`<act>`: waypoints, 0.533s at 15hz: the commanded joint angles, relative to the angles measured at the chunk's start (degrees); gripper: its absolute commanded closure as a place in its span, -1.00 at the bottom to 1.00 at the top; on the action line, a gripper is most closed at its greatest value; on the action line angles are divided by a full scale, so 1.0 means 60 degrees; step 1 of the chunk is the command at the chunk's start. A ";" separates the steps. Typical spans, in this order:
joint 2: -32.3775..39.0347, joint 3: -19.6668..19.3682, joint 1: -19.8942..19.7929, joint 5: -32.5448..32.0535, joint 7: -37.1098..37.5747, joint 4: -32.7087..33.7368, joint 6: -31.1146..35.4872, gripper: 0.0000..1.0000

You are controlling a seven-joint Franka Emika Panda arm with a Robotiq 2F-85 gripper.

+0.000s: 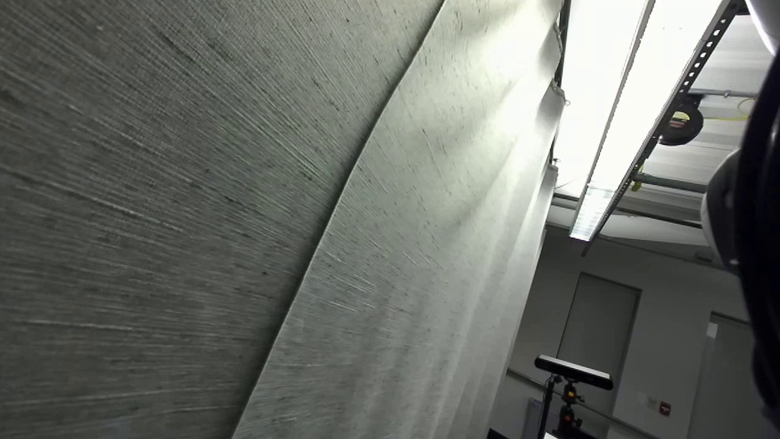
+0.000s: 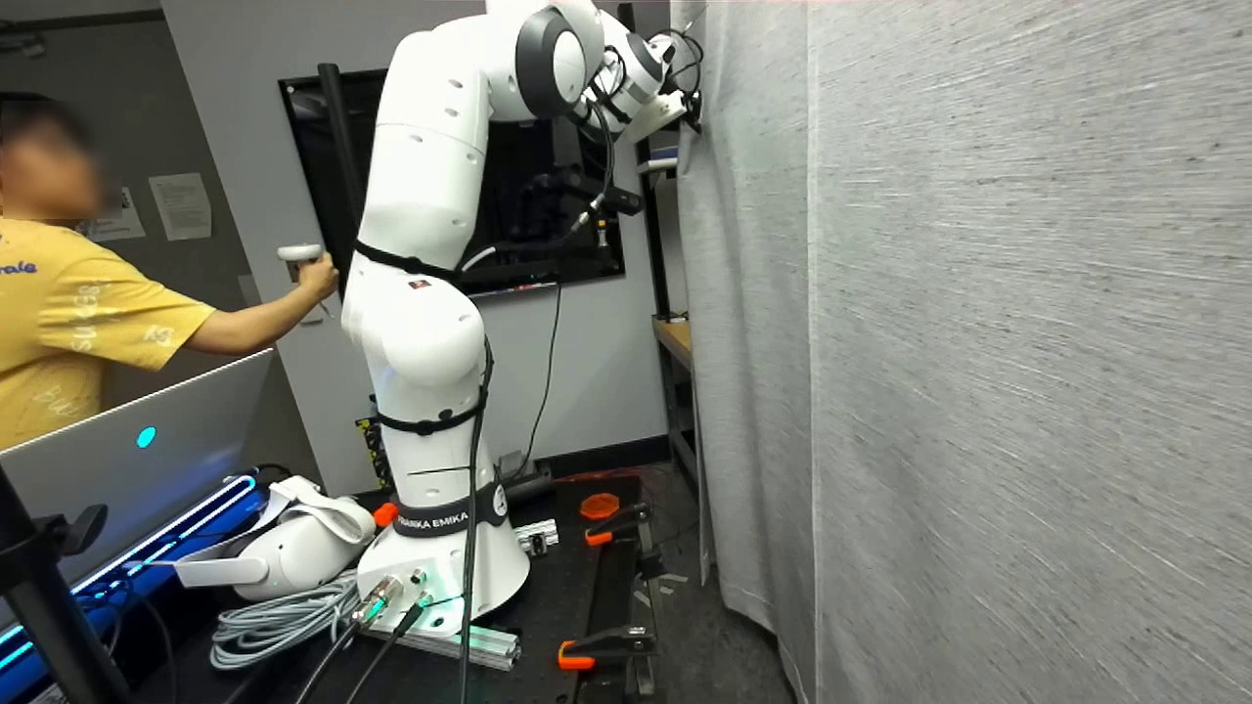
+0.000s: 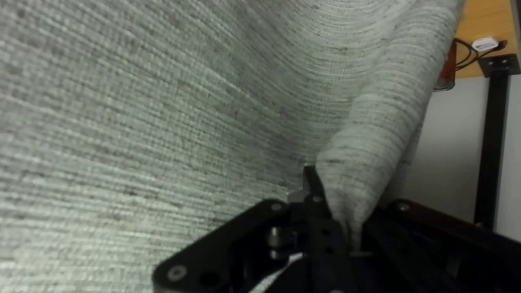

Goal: Draw the curtain

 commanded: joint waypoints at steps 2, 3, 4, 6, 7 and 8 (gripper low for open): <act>0.1358 -0.0787 0.1113 0.1516 -0.1710 0.0765 -0.0161 0.99; 0.1432 -0.0947 0.1221 0.1743 -0.1996 0.0928 -0.0242 0.99; 0.1505 -0.1099 0.1308 0.1988 -0.2283 0.1071 -0.0295 0.99; 0.0538 -0.1085 0.0816 0.1458 -0.1762 0.0926 0.0004 0.99; 0.0555 -0.1157 0.0809 0.1475 -0.1831 0.1054 0.0096 0.96; 0.0512 -0.1159 0.0775 0.1473 -0.1828 0.1074 0.0076 0.96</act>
